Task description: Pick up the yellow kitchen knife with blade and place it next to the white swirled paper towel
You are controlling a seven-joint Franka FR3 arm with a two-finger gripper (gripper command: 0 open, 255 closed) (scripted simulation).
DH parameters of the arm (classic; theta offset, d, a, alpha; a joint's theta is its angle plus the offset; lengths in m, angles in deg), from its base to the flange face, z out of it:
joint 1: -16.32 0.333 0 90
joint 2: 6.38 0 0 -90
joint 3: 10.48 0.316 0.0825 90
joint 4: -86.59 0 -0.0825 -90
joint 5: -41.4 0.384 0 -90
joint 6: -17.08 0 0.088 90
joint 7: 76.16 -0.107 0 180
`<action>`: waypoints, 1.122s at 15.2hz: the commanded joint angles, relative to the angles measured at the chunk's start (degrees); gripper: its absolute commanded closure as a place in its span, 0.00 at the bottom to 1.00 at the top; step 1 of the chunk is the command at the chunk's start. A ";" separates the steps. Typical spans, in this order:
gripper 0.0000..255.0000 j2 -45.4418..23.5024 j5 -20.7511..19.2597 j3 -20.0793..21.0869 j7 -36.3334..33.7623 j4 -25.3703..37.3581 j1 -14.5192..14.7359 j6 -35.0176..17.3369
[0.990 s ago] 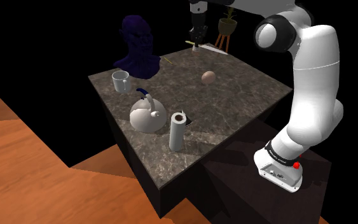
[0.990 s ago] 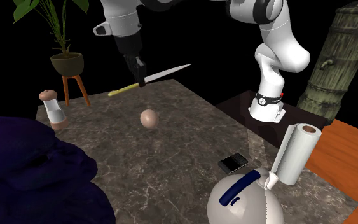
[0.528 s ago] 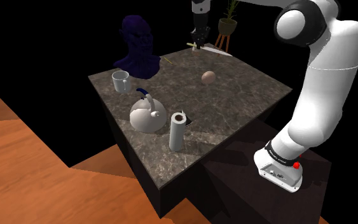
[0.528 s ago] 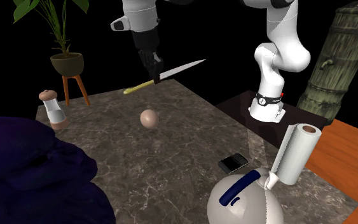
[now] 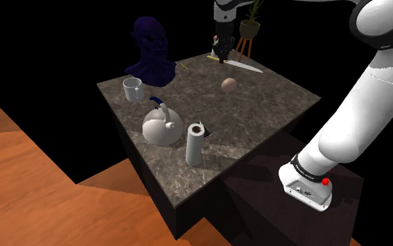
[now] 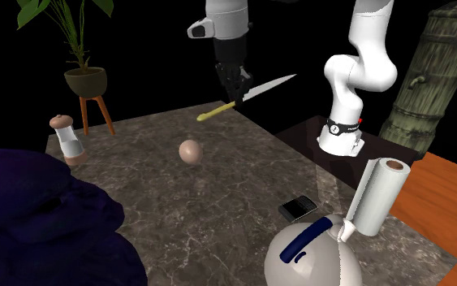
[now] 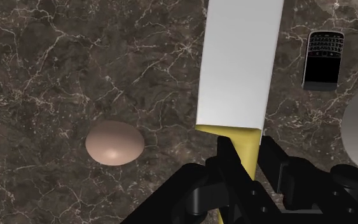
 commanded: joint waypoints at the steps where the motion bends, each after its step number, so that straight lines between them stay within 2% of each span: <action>1: 1.00 3.97 0.08 0.80 -1.89 -5.17 0.99 -1.09; 7: 1.00 14.32 1.12 3.67 -7.28 -17.19 3.70 -2.50; 12: 1.00 21.77 2.88 6.46 -11.72 -24.87 5.98 -2.61; 17: 1.00 21.04 2.85 6.51 -11.83 -28.04 5.98 -6.51</action>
